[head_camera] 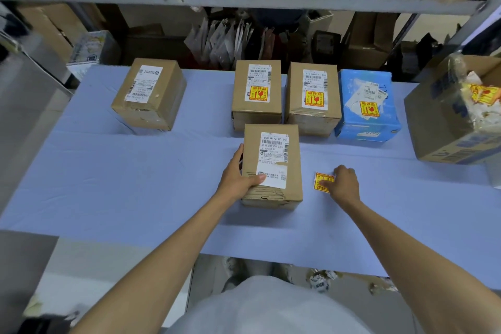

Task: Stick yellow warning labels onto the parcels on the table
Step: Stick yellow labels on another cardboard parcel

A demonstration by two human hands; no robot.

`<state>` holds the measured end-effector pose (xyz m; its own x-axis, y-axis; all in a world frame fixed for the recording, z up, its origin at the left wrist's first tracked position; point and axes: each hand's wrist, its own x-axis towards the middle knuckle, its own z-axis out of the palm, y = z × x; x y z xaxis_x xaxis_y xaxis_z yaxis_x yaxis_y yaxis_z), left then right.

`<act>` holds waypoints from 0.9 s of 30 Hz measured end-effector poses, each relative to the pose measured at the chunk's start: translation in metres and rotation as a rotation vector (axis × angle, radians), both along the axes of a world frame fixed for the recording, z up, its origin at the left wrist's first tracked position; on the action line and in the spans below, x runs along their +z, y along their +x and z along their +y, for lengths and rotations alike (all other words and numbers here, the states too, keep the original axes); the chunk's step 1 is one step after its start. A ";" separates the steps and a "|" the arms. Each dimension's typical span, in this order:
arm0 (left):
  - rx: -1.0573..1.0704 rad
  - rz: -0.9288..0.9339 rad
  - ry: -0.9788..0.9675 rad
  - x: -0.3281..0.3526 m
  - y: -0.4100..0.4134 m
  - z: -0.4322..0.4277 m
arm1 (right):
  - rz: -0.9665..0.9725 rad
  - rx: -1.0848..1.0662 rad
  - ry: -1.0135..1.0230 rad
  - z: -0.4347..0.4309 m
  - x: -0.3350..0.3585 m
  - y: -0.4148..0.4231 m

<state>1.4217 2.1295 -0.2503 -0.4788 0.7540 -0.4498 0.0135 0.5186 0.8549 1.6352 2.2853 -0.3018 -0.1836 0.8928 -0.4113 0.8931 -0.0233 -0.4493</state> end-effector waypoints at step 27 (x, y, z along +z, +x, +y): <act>-0.121 0.349 0.094 0.045 0.008 0.066 | 0.543 -0.290 0.028 0.016 0.071 -0.038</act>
<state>1.4301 2.1954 -0.2049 -0.4962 0.8445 -0.2014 0.3690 0.4151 0.8316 1.5967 2.3015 -0.2307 -0.1080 0.9469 -0.3028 0.4953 -0.2128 -0.8422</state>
